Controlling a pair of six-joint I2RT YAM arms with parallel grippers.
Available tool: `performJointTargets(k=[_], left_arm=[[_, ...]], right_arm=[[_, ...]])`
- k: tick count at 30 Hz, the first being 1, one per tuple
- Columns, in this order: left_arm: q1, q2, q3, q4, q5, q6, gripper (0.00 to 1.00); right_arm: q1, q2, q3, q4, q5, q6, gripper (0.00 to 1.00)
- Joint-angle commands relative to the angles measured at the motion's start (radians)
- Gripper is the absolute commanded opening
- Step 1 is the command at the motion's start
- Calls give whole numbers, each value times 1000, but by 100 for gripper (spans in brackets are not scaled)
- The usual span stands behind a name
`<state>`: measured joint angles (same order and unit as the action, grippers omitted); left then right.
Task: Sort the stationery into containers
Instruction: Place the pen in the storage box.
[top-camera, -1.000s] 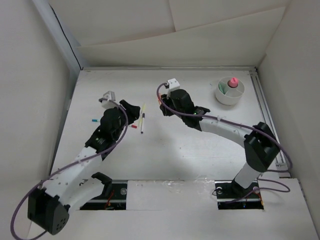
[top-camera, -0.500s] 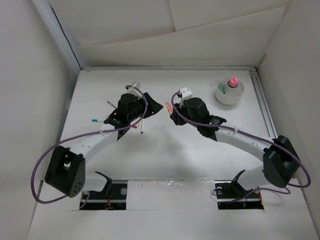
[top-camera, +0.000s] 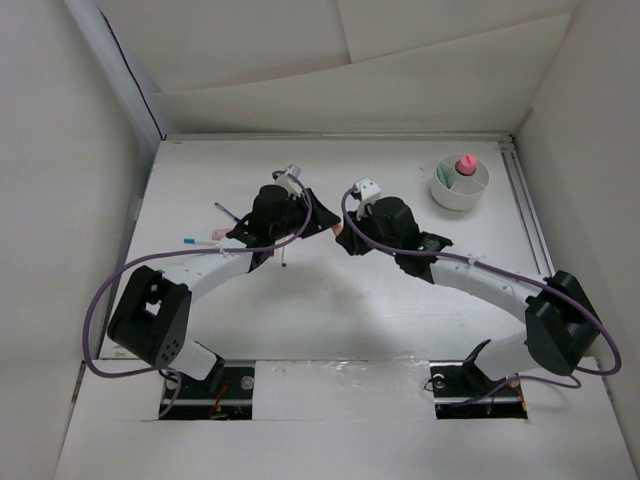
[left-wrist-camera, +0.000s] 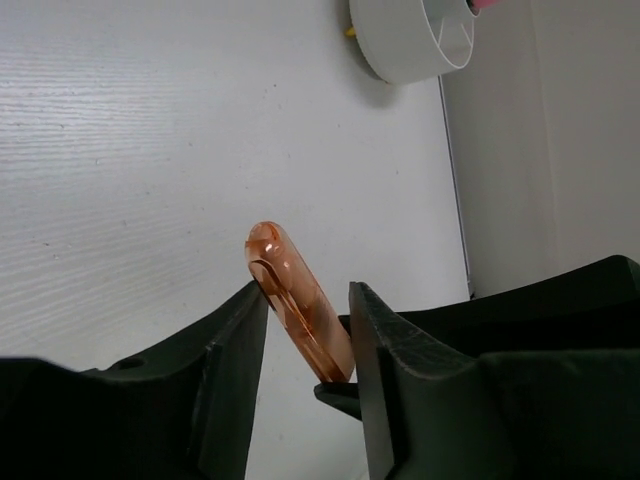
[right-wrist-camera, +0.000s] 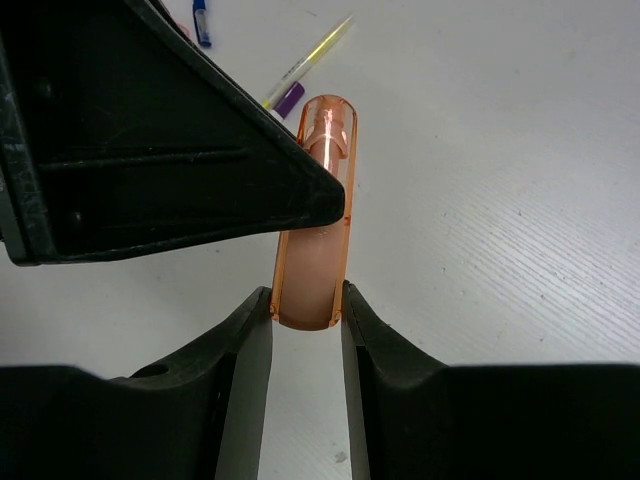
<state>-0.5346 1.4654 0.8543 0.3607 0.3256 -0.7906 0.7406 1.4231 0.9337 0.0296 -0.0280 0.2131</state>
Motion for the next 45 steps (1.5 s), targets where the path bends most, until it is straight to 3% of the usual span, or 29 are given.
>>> performJointTargets(k=[1,8,14,31,40,42,44,45], left_arm=[[-4,13,48,47,3,-2,33],[-4,23,58,57,-7,-2,22],[-4,53,69,57,-16,7,22],[-4,101,88,86,-5,-2,34],[-4,101,88,115,6,-21,2],[-4,101,88,115,6,-21,0],[-4,101,88,115,-5,-21,0],[-4,101,88,115,-19,-21,0]], right_arm=[[-1,-16,1,72,-30,-11,15],[-1,-16,1,72,-30,-11,15],[-10,-38,-9,72,-39,-11,15],[-60,-79,-38,72,-92,-11,15],[-69,-59,-38,72,-101,-11,15],[-78,-59,-47,72,-101,-11,17],[-78,-59,-47,72,-101,-11,26],[-78,-82,-47,72,-92,-11,37]])
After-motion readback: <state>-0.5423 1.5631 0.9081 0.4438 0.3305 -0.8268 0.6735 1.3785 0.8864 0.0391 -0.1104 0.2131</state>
